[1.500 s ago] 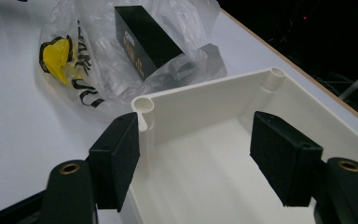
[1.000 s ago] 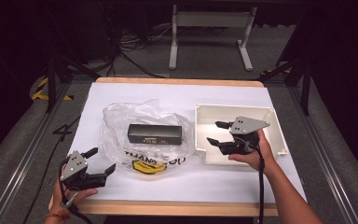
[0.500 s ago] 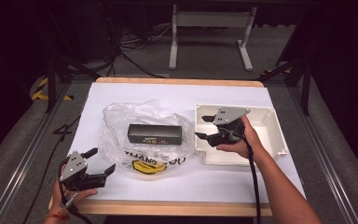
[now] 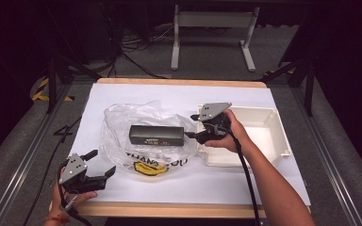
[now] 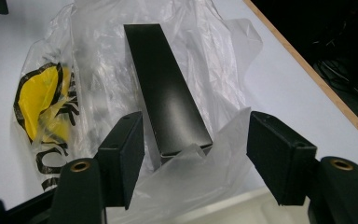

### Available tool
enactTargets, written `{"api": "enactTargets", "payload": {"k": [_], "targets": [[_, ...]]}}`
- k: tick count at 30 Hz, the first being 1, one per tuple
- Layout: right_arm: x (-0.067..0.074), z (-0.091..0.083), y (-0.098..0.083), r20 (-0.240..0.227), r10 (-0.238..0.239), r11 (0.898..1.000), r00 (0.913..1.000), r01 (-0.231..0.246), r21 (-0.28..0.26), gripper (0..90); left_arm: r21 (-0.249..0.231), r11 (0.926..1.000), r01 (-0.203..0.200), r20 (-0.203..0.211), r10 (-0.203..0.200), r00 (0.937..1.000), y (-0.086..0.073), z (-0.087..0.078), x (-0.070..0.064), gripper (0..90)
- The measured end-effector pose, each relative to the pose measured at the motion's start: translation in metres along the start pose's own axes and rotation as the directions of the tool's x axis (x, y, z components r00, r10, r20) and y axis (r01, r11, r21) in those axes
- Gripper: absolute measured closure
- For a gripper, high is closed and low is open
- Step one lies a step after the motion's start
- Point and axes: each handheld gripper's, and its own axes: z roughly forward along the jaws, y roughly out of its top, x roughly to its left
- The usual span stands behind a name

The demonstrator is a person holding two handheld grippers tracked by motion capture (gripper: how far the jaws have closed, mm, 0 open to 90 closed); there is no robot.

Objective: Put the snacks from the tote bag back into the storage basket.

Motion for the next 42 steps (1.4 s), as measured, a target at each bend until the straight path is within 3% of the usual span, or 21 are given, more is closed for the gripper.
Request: {"api": "enactTargets", "payload": {"k": [8, 19, 30, 42], "targets": [[-0.004, 0.012, 0.01, -0.018, -0.019, 1.0, 0.9997, 0.019, 0.025, 37.0, 0.006, 1.0, -0.002, -0.005, 0.003, 1.0, -0.001, -0.001, 0.0, 12.7], [-0.007, 0.032, 0.023, -0.08, -0.047, 0.995, 0.9957, 0.053, 0.085, 37.1, 0.01, 0.9999, -0.001, -0.004, 0.001, 1.0, -0.003, -0.002, 0.0, 12.7], [-0.008, 0.054, 0.031, -0.153, -0.074, 0.983, 0.9855, 0.098, 0.158, 35.4, 0.016, 0.9999, -0.005, -0.004, 0.005, 1.0, -0.003, -0.002, 0.001, 12.6], [-0.008, 0.066, 0.034, -0.173, -0.09, 0.973, 0.9809, 0.123, 0.196, 34.4, 0.017, 0.9998, -0.002, 0.001, 0.002, 1.0, -0.005, -0.003, 0.0, 12.6]]}}
